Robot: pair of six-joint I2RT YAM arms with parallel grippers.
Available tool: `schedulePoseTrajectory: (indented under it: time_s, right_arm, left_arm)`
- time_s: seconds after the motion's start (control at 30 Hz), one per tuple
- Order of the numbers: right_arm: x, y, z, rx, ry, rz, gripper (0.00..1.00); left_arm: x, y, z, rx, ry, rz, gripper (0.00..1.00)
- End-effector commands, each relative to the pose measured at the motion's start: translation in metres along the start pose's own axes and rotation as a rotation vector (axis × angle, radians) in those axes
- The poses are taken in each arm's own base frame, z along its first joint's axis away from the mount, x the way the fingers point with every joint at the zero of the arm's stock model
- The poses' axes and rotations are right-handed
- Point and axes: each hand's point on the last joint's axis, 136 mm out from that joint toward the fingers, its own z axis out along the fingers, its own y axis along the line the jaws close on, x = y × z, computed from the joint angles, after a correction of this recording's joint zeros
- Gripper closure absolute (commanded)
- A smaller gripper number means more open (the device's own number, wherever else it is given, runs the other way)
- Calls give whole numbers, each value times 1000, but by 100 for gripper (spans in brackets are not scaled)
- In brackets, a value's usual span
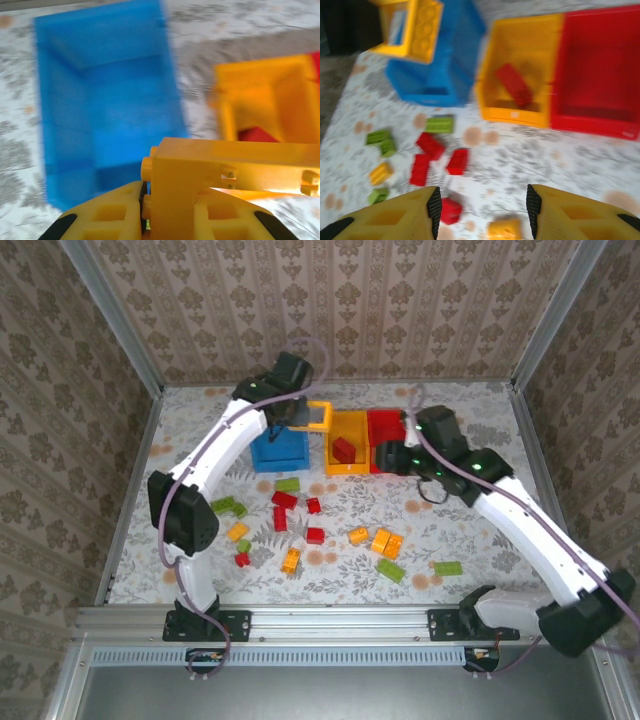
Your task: Sort the legos into containers by color
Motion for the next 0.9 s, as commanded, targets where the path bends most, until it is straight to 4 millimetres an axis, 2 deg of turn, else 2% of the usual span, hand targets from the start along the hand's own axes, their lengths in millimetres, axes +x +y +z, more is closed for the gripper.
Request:
schedulePoseTrajectory:
  time_s: [0.0,0.03,0.17,0.33,0.43,0.6,0.87]
  right_arm:
    - [-27,53,17,-172,-38,-40,49]
    - [-28,60,28,-184,-25,-37,49]
    - [-41,75,51,-220,-8,-17,48]
    - [-52,85,74,-239,22,7,48]
    - [-56,88,80,-236,35,9,48]
    - [-54,85,86,-221,55,0,48]
    - [-52,73,95,-193,73,23,48]
  left_arm:
    - [-2,37,14,-136,30,-45,78]
    - [-8,45,21,-156,25,-58,78]
    - [-26,72,49,-232,14,-93,78]
    - [-36,82,87,-277,34,-109,78]
    - [-39,92,102,-305,44,-130,78]
    - [-44,88,123,-275,26,-136,77]
    - [-27,81,155,-256,78,-122,76]
